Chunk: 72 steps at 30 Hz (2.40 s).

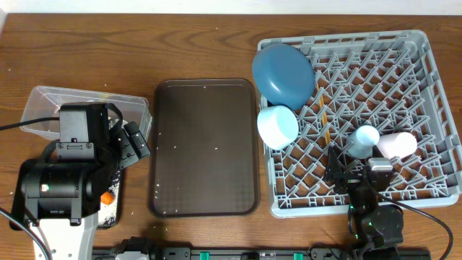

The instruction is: Sort waste into correct bins and load items into the dishwasher rack

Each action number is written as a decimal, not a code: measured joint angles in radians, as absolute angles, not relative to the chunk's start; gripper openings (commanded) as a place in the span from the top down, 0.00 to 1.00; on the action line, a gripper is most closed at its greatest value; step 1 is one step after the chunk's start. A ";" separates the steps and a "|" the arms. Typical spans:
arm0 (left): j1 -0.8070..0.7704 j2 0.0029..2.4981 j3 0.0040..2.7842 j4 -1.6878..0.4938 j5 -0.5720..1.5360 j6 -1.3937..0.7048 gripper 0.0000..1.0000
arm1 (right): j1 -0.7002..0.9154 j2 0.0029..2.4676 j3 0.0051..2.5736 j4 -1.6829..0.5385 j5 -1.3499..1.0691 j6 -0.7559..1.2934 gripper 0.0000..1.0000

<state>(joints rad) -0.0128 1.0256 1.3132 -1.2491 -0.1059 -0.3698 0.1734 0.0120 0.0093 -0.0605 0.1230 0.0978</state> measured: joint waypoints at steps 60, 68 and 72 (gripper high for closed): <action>-0.013 0.010 0.093 0.000 -0.134 -0.309 0.02 | 0.173 0.012 0.009 -0.061 0.120 0.097 0.01; -0.013 0.010 0.010 0.015 -0.132 -0.309 0.02 | 0.173 0.012 0.009 -0.060 0.120 0.098 0.01; -0.013 0.010 0.011 0.008 -0.130 -0.309 0.02 | 0.173 0.012 0.009 -0.060 0.120 0.097 0.01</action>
